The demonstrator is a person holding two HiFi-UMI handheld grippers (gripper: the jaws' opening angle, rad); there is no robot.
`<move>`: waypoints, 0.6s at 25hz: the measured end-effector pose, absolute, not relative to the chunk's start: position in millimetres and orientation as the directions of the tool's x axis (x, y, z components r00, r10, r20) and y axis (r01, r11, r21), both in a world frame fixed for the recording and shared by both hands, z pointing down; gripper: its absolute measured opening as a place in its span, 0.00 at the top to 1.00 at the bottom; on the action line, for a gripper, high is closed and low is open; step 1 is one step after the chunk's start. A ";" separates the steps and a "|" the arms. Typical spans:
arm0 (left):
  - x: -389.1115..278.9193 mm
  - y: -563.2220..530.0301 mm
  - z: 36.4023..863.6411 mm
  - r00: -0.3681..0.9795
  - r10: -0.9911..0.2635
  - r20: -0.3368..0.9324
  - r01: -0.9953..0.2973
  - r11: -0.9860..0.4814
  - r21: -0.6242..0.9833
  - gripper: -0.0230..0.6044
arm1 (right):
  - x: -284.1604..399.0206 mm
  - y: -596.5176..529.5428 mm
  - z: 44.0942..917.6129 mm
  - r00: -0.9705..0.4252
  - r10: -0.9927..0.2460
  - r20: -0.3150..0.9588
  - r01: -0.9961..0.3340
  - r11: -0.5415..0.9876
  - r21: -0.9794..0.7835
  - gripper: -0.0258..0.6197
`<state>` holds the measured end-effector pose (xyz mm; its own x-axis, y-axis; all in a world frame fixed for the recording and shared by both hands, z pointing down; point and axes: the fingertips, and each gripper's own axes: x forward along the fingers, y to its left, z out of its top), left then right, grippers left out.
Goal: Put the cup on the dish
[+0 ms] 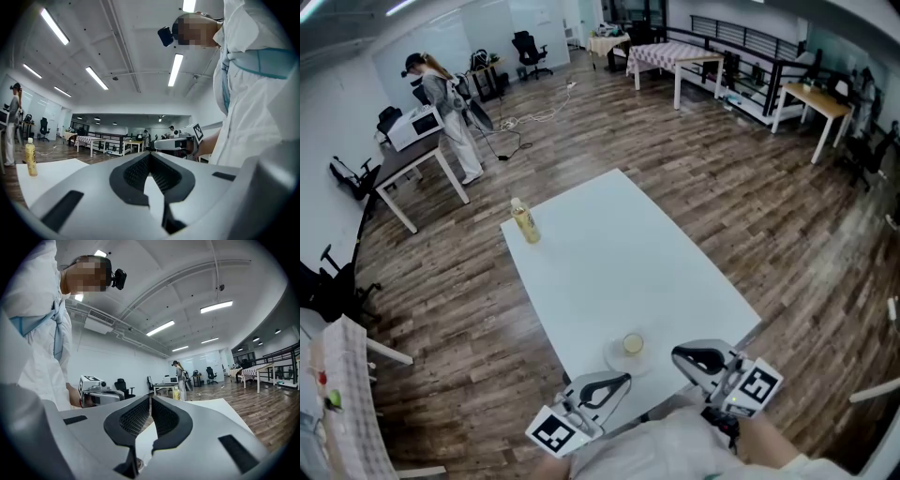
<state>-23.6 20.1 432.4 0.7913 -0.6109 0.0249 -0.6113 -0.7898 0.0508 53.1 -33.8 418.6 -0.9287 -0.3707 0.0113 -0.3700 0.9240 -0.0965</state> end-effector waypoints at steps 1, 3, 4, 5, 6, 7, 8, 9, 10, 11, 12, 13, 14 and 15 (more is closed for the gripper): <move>-24.6 20.5 432.3 0.790 -0.612 0.028 -0.613 -0.789 0.049 0.96 | 52.8 -33.1 419.1 -0.930 -0.368 0.014 -0.368 0.925 -0.096 0.91; -26.2 20.4 430.4 0.788 -0.616 0.027 -0.616 -0.786 0.050 0.96 | 52.0 -31.4 419.5 -0.932 -0.362 0.019 -0.362 0.927 -0.095 0.91; -27.2 20.0 428.9 0.787 -0.617 0.022 -0.617 -0.785 0.050 0.96 | 50.9 -30.3 418.8 -0.934 -0.356 0.021 -0.356 0.930 -0.095 0.91; -28.5 19.4 427.8 0.786 -0.618 0.019 -0.618 -0.784 0.050 0.96 | 49.8 -29.3 417.8 -0.936 -0.351 0.021 -0.351 0.932 -0.094 0.91; -30.0 18.7 427.3 0.784 -0.620 0.018 -0.620 -0.783 0.052 0.96 | 48.9 -28.8 417.1 -0.937 -0.348 0.021 -0.348 0.933 -0.095 0.91; -31.6 18.1 427.0 0.782 -0.623 0.016 -0.622 -0.781 0.056 0.96 | 48.5 -28.6 416.7 -0.938 -0.347 0.022 -0.347 0.933 -0.095 0.91; -33.1 17.5 426.9 0.780 -0.625 0.014 -0.625 -0.778 0.061 0.96 | 48.4 -28.5 416.7 -0.938 -0.345 0.023 -0.346 0.933 -0.096 0.91; -34.6 16.8 426.9 0.778 -0.628 0.010 -0.627 -0.776 0.065 0.96 | 48.1 -28.4 417.3 -0.939 -0.342 0.026 -0.343 0.934 -0.095 0.91; -36.2 15.8 427.1 0.777 -0.630 0.008 -0.629 -0.775 0.066 0.96 | 47.4 -28.3 418.4 -0.940 -0.339 0.032 -0.340 0.936 -0.092 0.91; -38.0 14.8 427.8 0.776 -0.631 0.010 -0.630 -0.774 0.063 0.96 | 46.3 -28.2 420.0 -0.941 -0.336 0.041 -0.338 0.937 -0.086 0.91; -39.7 13.8 429.0 0.775 -0.632 0.012 -0.632 -0.773 0.061 0.96 | 45.0 -28.2 421.9 -0.941 -0.336 0.052 -0.339 0.937 -0.080 0.91; -41.2 13.0 430.1 0.774 -0.633 0.013 -0.633 -0.772 0.061 0.96 | 43.9 -28.2 423.6 -0.939 -0.337 0.062 -0.341 0.937 -0.075 0.91; -42.2 12.5 431.0 0.773 -0.634 0.013 -0.633 -0.771 0.064 0.96 | 43.1 -28.4 424.7 -0.938 -0.339 0.069 -0.344 0.936 -0.071 0.91; -42.6 12.0 431.8 0.773 -0.634 0.013 -0.634 -0.771 0.066 0.96 | 42.7 -28.7 425.3 -0.937 -0.342 0.072 -0.347 0.935 -0.069 0.91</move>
